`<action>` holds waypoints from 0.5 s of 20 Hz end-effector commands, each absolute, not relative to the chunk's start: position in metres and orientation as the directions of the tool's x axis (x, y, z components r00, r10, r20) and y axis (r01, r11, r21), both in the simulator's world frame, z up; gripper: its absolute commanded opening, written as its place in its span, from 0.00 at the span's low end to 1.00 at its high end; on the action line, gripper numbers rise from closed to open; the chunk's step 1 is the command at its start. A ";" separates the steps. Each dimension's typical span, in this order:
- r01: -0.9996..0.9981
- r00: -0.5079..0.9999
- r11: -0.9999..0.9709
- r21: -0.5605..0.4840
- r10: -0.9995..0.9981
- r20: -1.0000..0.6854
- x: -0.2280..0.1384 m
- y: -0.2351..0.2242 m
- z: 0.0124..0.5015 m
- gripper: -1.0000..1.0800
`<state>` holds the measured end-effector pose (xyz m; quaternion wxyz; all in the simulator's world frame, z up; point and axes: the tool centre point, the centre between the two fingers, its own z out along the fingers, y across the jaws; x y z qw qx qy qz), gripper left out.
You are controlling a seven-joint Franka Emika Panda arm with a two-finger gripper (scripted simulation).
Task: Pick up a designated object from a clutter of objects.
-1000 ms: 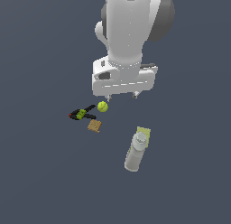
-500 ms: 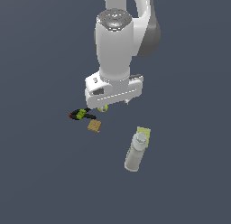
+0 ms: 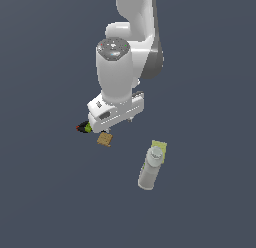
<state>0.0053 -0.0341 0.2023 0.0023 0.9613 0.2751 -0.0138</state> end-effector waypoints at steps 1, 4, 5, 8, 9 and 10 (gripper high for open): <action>0.575 0.818 -0.818 -0.003 0.575 -0.027 0.004 -0.042 0.191 0.96; 0.627 0.779 -0.779 -0.003 0.626 -0.025 0.002 -0.050 0.177 0.96; 0.643 0.765 -0.766 -0.003 0.643 -0.025 0.001 -0.053 0.172 0.96; 0.691 0.722 -0.722 -0.003 0.691 -0.023 -0.001 -0.061 0.159 0.96; 0.707 0.707 -0.707 -0.003 0.707 -0.023 -0.002 -0.064 0.154 0.96; 0.722 0.692 -0.692 -0.003 0.722 -0.022 -0.003 -0.067 0.150 0.96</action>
